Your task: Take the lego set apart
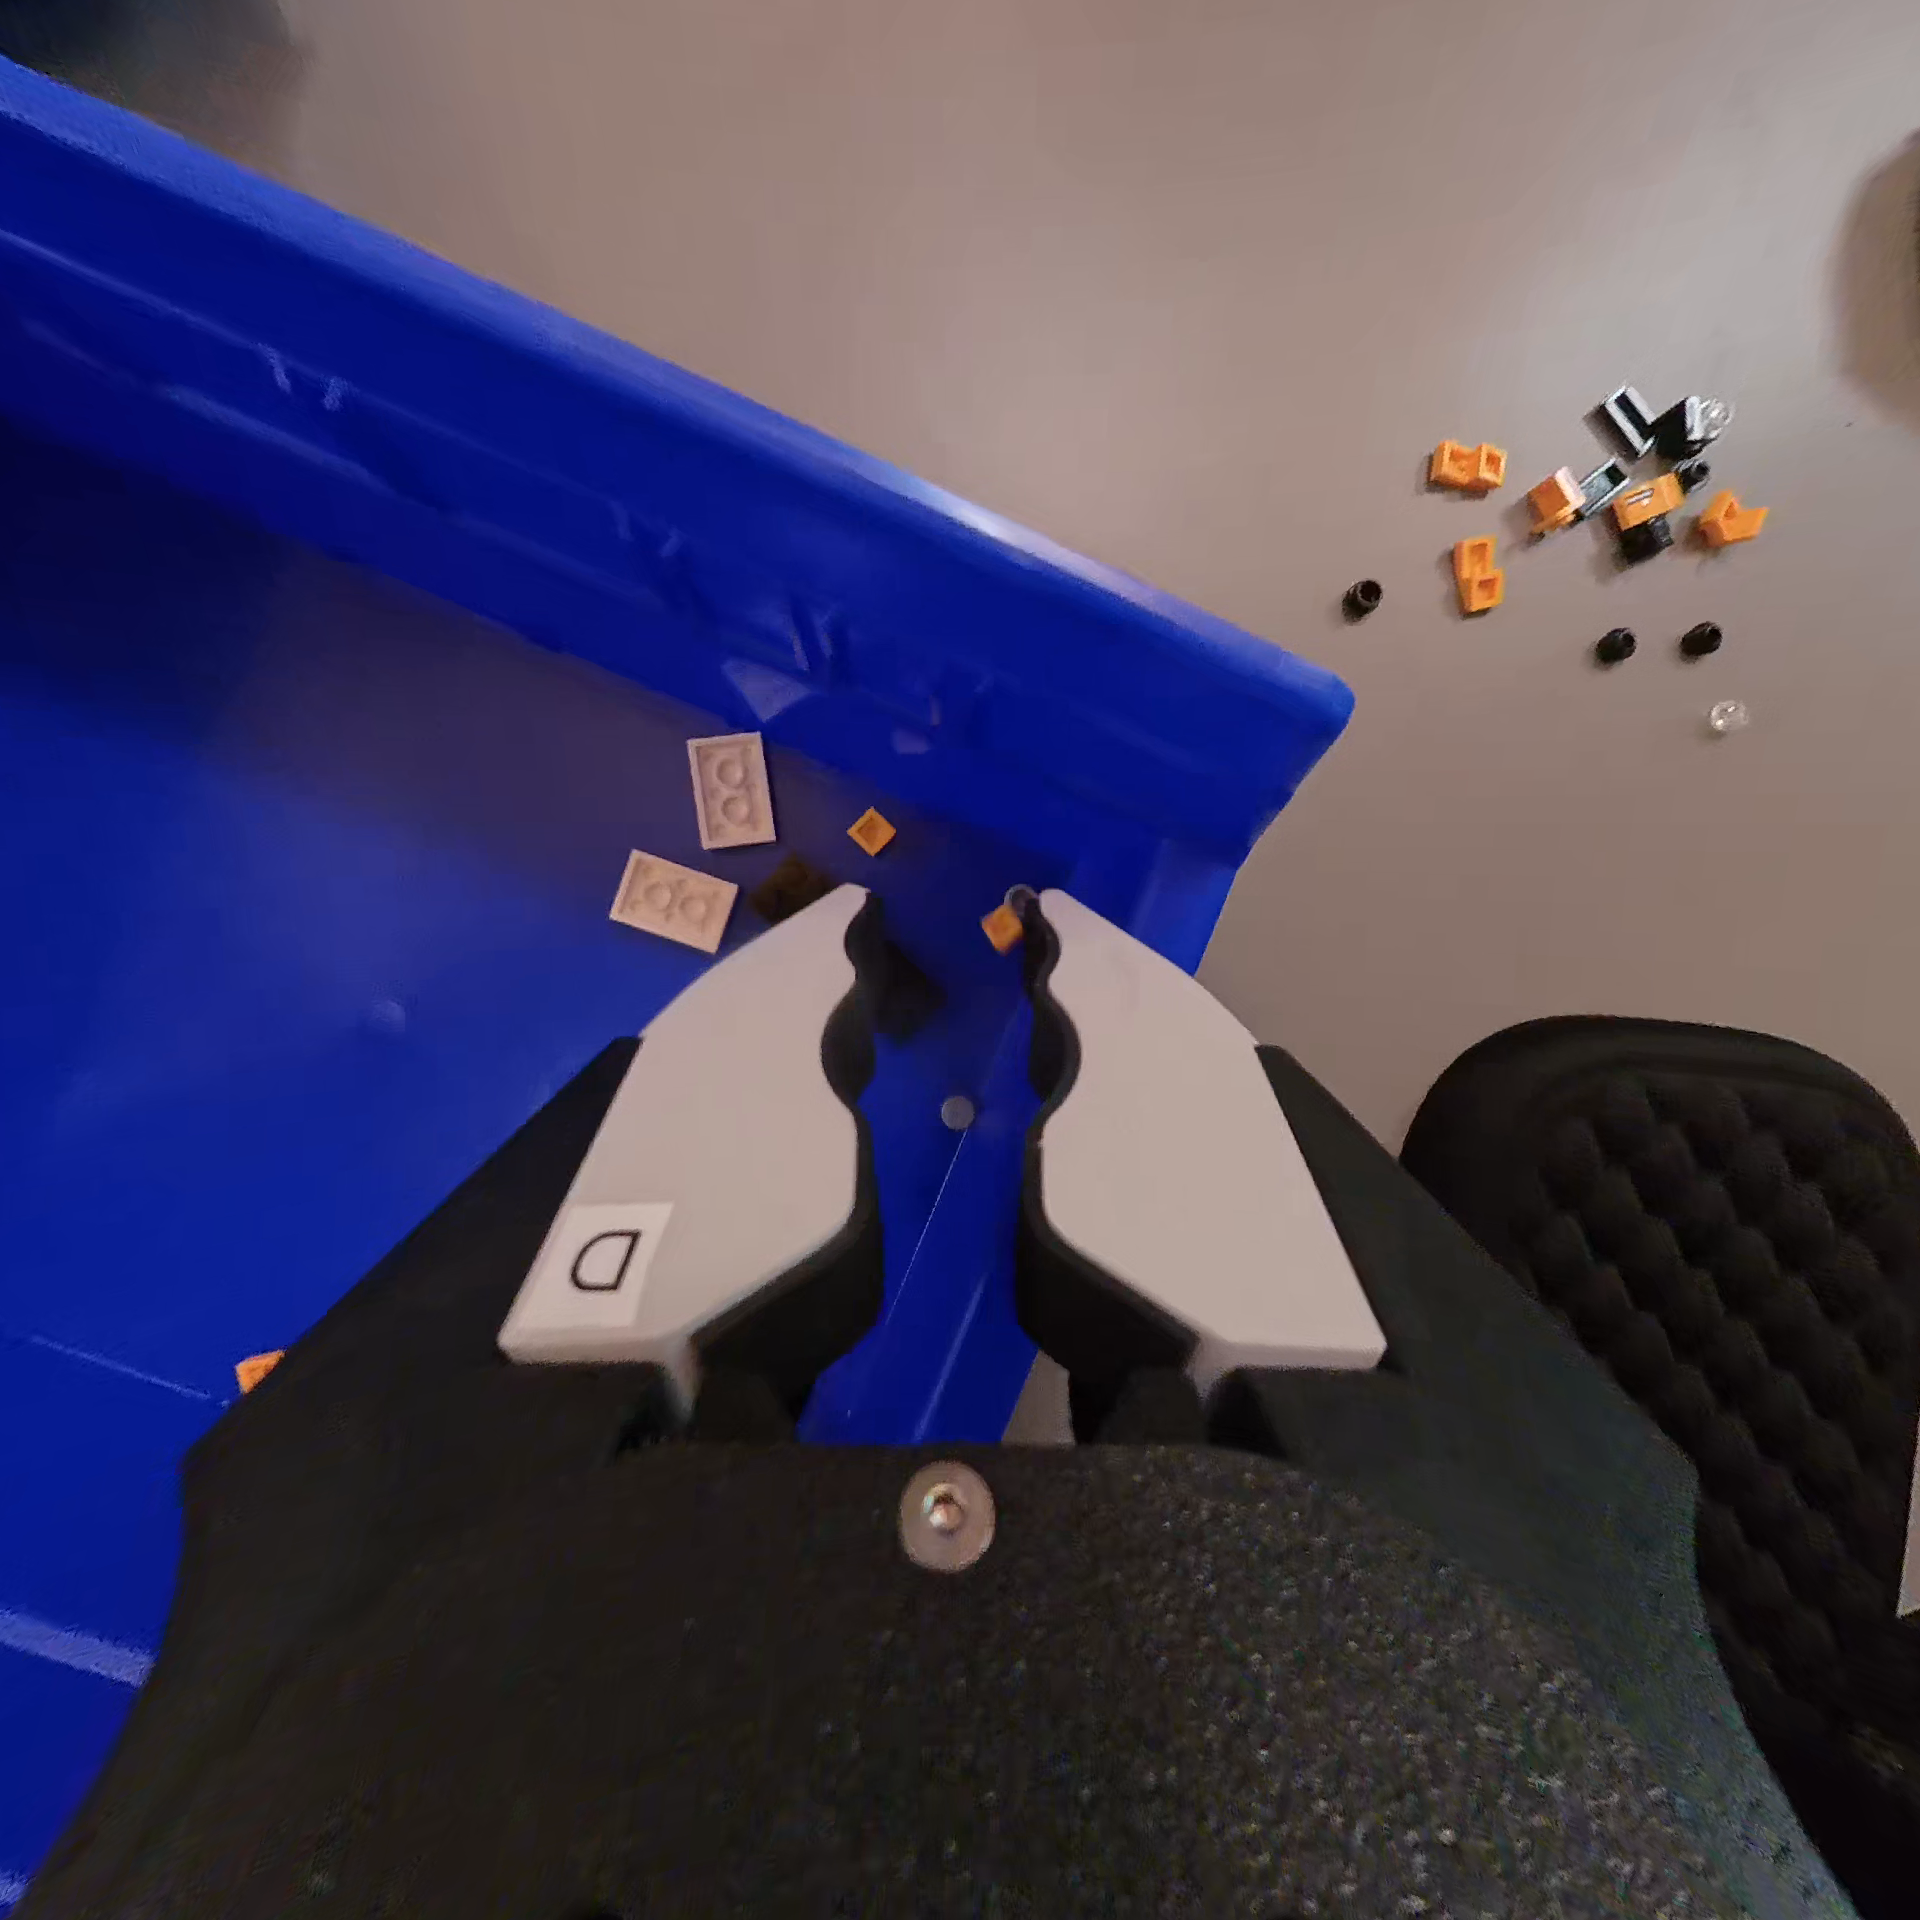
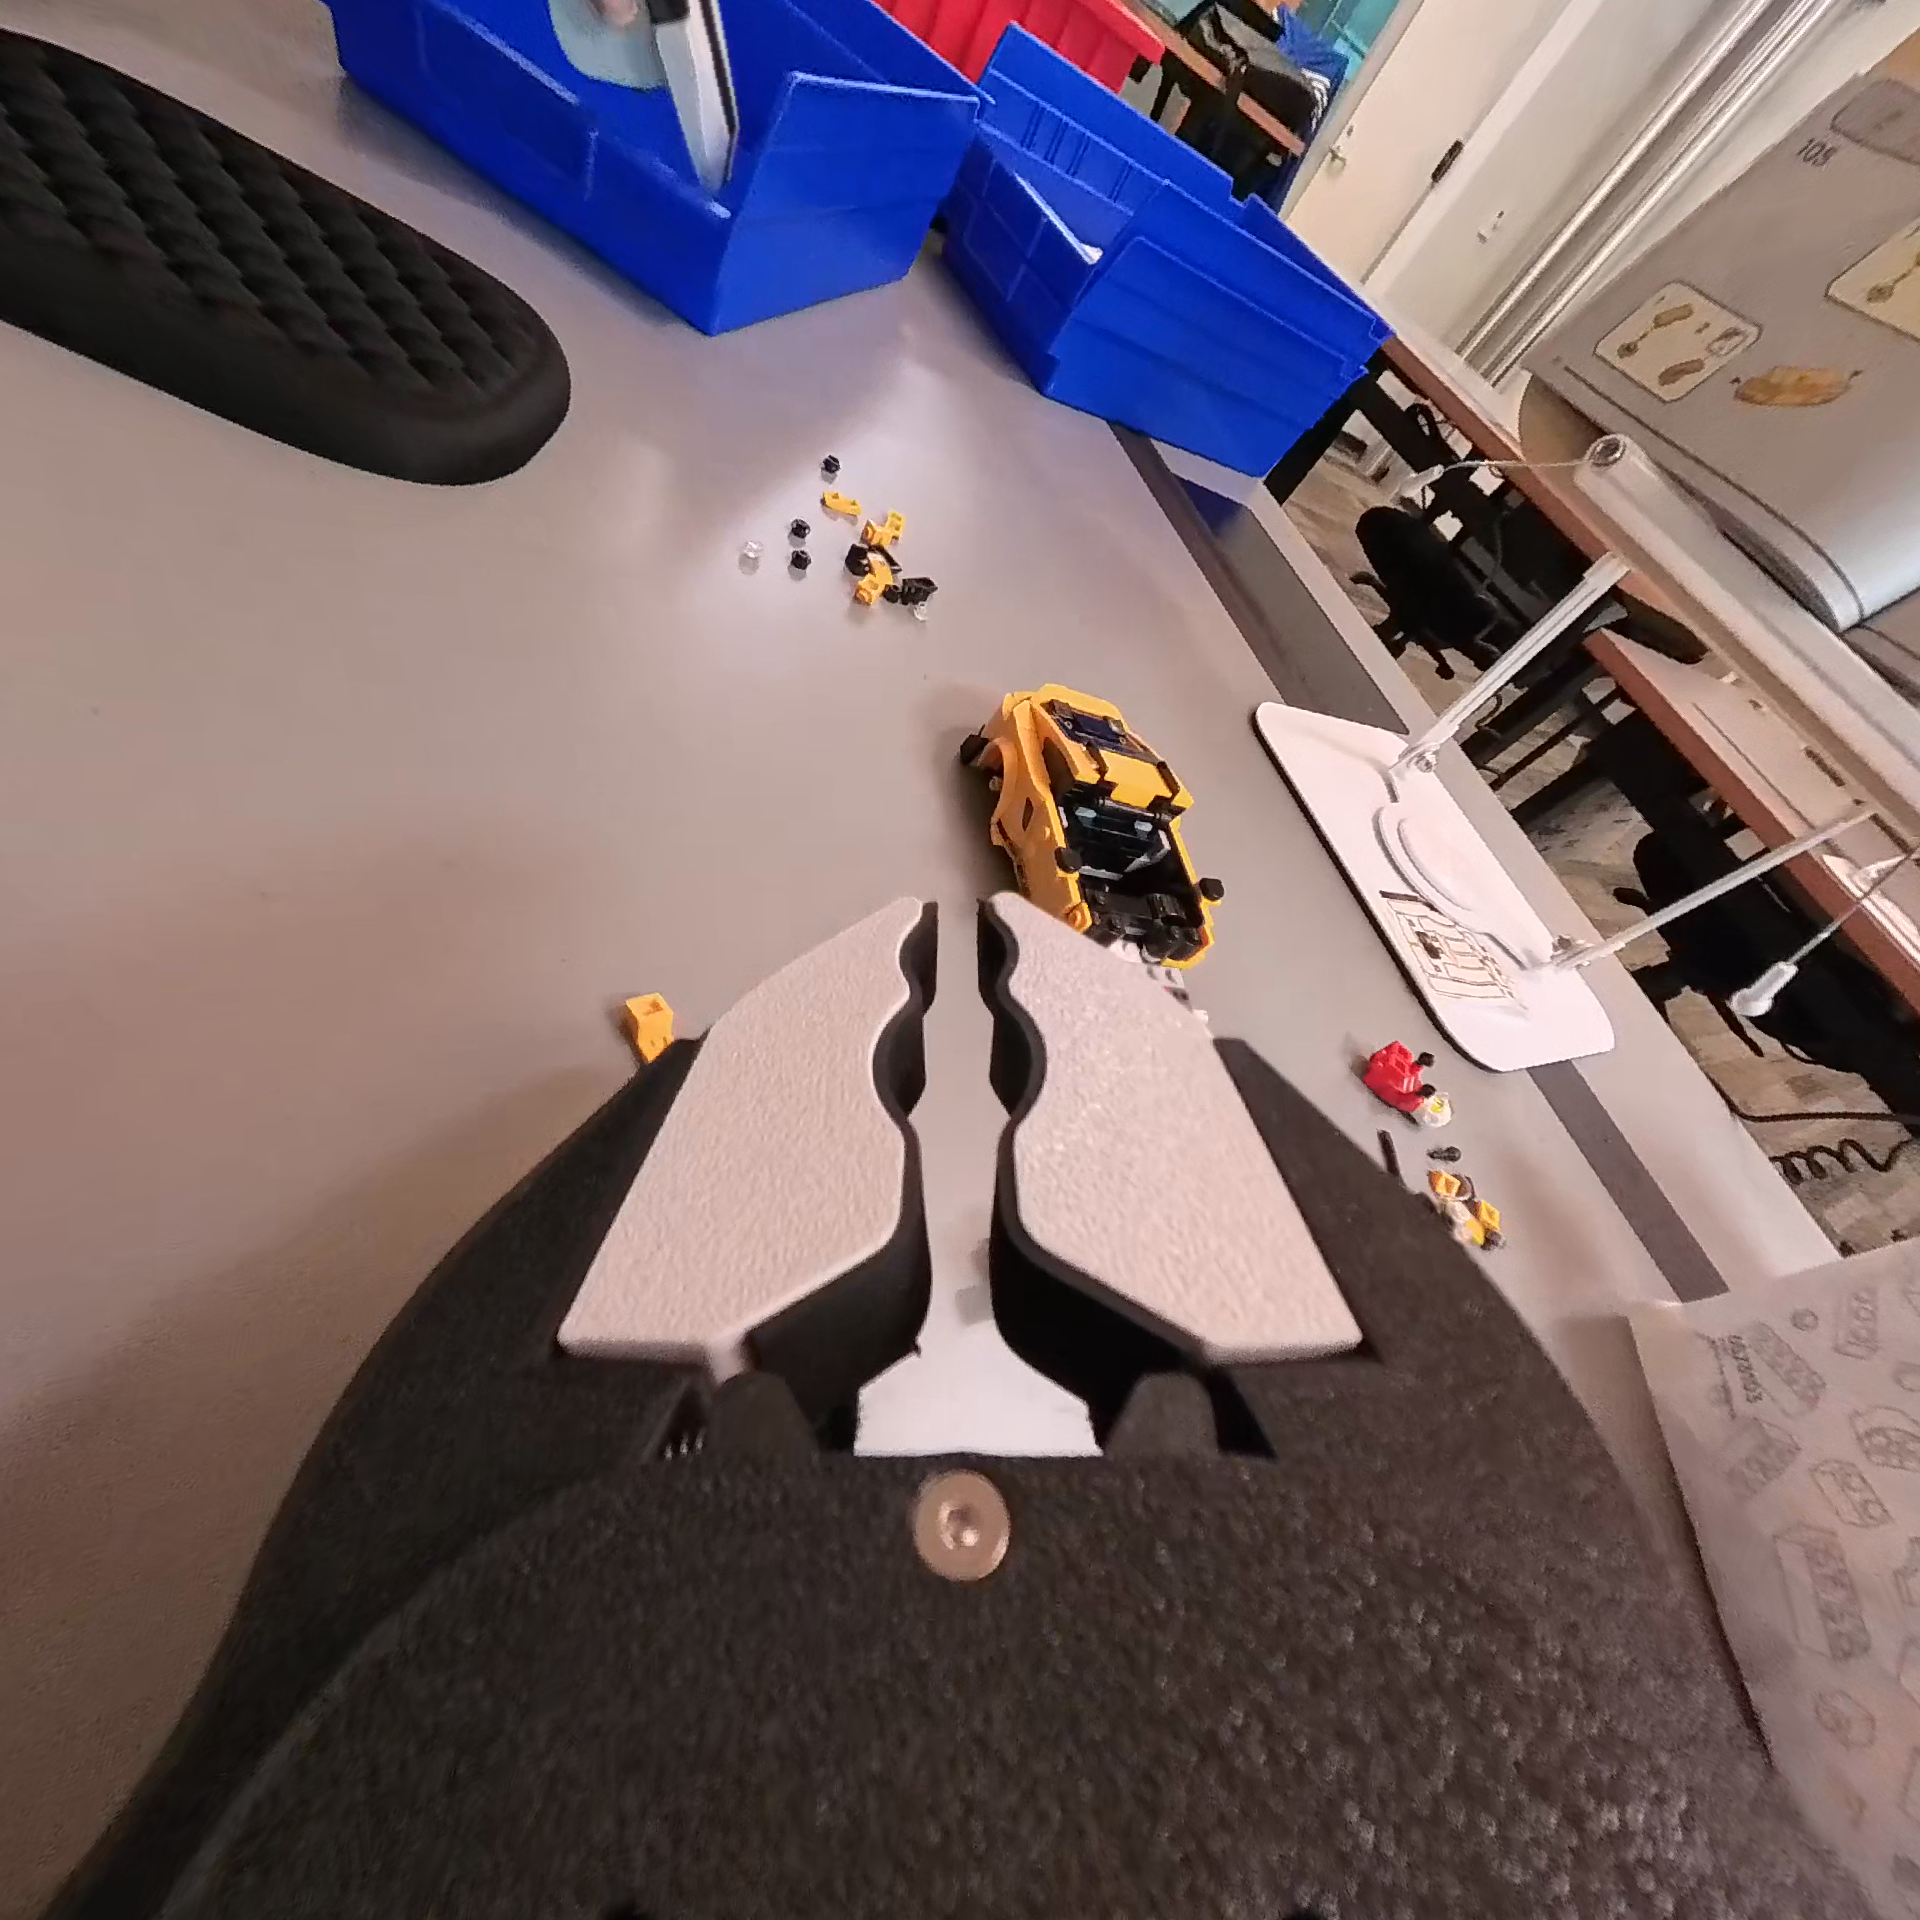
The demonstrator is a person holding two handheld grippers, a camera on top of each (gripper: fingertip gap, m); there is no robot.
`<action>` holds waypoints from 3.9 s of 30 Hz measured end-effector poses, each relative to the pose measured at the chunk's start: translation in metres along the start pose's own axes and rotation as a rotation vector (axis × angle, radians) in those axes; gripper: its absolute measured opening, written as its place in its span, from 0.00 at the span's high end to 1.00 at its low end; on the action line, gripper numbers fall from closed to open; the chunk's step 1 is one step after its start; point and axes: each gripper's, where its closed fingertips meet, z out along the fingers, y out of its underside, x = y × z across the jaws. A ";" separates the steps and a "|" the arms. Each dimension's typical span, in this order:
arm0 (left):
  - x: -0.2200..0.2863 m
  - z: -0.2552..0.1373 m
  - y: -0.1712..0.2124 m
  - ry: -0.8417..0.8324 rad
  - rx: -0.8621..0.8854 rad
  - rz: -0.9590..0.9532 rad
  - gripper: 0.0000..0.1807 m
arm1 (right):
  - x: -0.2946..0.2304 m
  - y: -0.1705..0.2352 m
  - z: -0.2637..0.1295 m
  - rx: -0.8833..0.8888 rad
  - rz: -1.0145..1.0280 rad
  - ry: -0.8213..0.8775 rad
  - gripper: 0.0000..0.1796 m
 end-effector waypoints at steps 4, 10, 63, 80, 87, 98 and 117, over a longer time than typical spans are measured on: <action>-0.003 -0.006 -0.005 -0.020 0.054 -0.001 0.83 | -0.001 0.003 0.002 -0.010 0.002 -0.010 0.96; 0.048 -0.036 -0.039 0.006 0.283 0.148 0.89 | -0.009 0.012 0.001 -0.063 -0.007 -0.083 0.96; 0.184 0.066 -0.084 0.111 0.299 0.452 0.87 | -0.033 0.067 0.017 -0.372 0.125 -0.389 0.90; 0.342 0.047 -0.056 0.609 0.431 0.687 0.87 | -0.030 0.033 0.023 -0.309 0.707 -0.465 0.93; 0.364 0.037 -0.070 0.722 0.480 0.459 0.87 | -0.013 0.003 0.034 -0.117 0.768 -0.355 0.93; 0.361 0.027 -0.087 0.945 0.473 0.089 0.94 | -0.008 -0.021 0.035 0.026 0.526 -0.195 0.93; 0.365 0.024 -0.094 1.113 0.426 -0.149 0.88 | 0.024 -0.032 0.023 0.126 0.391 0.068 0.93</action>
